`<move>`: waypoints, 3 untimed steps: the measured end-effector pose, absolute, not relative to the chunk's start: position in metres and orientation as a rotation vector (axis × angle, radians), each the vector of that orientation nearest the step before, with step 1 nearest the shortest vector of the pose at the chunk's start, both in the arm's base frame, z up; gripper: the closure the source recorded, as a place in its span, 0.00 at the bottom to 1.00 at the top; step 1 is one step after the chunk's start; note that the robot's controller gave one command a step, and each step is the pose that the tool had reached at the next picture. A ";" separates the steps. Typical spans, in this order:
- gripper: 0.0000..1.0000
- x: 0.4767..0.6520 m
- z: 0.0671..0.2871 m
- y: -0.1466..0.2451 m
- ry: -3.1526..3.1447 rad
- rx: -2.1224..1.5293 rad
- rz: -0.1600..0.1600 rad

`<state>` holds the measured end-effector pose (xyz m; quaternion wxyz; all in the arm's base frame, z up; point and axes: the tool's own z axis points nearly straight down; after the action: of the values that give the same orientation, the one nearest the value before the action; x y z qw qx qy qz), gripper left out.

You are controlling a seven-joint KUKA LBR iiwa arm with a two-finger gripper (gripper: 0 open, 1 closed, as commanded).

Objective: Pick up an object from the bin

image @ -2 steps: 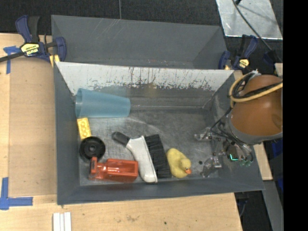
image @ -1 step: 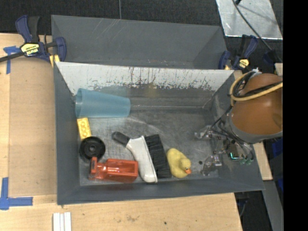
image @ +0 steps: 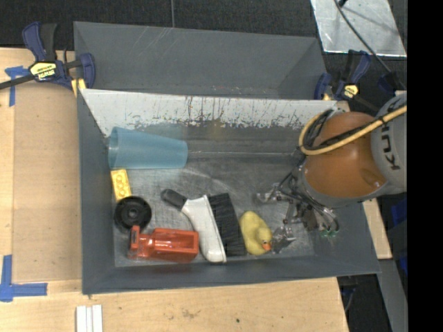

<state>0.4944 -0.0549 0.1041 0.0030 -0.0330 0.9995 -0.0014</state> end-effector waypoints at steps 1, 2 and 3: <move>0.00 0.493 0.076 -0.036 3.142 -0.158 -0.005; 1.00 0.498 0.077 -0.002 3.114 -0.309 -0.021; 1.00 0.498 0.077 -0.002 3.114 -0.309 -0.022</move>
Offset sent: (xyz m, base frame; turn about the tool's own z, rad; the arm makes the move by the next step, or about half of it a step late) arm -0.0018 0.0619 -0.0341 -0.1393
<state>0.4985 -0.0021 0.0774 0.0062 -0.0989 0.9951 -0.0069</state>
